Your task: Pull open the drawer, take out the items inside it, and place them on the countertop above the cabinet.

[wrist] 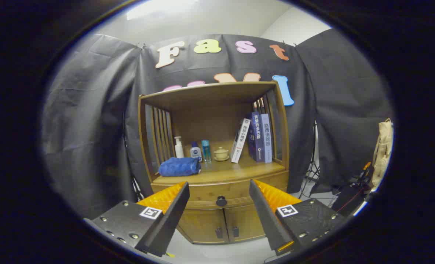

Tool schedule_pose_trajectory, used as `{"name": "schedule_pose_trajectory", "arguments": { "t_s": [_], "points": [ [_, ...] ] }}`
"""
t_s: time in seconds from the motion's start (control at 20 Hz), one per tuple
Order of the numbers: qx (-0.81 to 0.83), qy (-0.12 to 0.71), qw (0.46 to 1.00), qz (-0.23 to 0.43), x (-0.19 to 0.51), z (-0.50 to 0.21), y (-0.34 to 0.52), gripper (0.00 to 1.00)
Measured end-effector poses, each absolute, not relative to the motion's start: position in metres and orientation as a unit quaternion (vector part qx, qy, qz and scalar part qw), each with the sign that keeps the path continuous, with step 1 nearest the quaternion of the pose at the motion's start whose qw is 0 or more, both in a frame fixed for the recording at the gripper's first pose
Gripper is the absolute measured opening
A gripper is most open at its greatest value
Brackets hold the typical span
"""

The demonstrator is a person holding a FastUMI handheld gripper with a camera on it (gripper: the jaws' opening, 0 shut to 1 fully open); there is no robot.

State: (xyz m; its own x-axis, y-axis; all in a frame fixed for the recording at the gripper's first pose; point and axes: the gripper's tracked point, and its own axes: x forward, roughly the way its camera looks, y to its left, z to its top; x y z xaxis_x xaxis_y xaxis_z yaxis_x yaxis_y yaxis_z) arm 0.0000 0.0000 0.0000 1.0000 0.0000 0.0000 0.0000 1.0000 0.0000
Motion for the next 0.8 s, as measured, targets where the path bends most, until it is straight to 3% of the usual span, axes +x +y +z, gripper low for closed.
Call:
{"name": "schedule_pose_trajectory", "arguments": {
  "t_s": [0.8],
  "points": [
    [-0.014,0.009,1.000,0.005,0.019,-0.032,-0.001,0.98]
  ]
}}
